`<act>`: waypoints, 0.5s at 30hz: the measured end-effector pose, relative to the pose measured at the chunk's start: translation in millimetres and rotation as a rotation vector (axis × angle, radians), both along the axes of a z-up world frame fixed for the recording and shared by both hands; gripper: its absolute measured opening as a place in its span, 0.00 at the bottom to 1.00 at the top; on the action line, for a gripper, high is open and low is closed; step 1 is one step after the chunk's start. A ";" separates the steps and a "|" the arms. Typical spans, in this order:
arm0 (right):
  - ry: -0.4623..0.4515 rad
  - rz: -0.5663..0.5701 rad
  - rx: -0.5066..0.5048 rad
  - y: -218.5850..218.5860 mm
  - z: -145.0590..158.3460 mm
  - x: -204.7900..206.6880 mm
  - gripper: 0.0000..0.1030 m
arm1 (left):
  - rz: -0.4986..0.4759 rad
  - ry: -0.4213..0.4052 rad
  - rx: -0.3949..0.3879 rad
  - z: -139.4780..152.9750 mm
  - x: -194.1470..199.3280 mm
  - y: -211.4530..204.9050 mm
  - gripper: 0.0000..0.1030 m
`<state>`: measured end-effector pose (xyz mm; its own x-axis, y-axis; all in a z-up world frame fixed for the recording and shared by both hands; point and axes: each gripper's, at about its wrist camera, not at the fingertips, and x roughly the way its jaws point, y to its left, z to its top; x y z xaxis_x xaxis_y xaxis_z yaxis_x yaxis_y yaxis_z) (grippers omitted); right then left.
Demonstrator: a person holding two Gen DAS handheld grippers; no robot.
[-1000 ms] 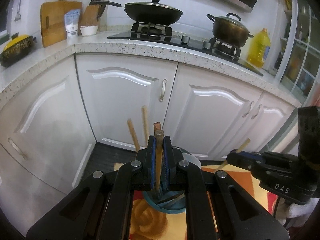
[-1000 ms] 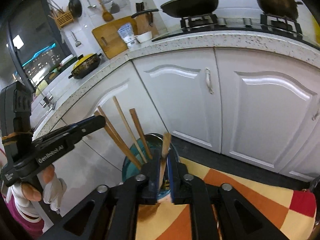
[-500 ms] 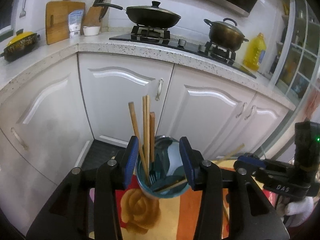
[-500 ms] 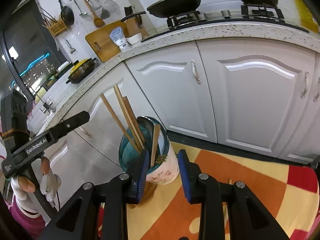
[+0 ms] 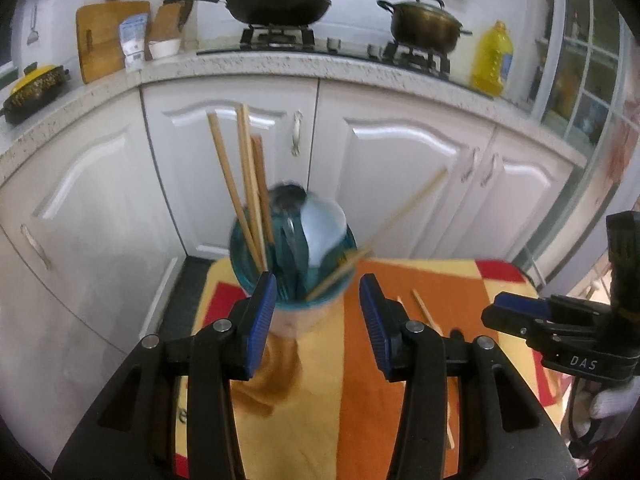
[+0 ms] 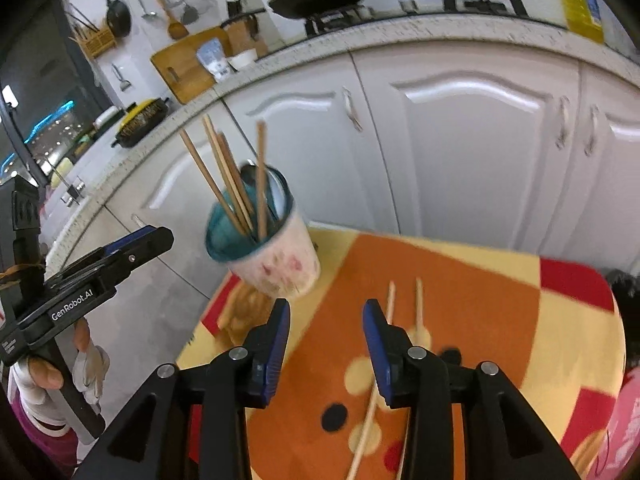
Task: Organize utensils
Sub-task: 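Move both tools back over the last two chopsticks on the cloth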
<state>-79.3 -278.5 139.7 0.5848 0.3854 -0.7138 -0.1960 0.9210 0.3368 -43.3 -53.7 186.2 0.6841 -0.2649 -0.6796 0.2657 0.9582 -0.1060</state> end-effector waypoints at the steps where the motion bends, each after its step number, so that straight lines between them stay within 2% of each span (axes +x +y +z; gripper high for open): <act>1: 0.010 -0.007 -0.004 -2.5 -4.4 -3.4 0.35 | -0.007 0.008 0.004 -4.3 -2.9 -3.7 0.41; 15: 0.073 -0.065 -0.042 -22.6 -34.1 -25.1 0.36 | -0.043 0.079 0.017 -36.8 -19.8 -34.2 0.41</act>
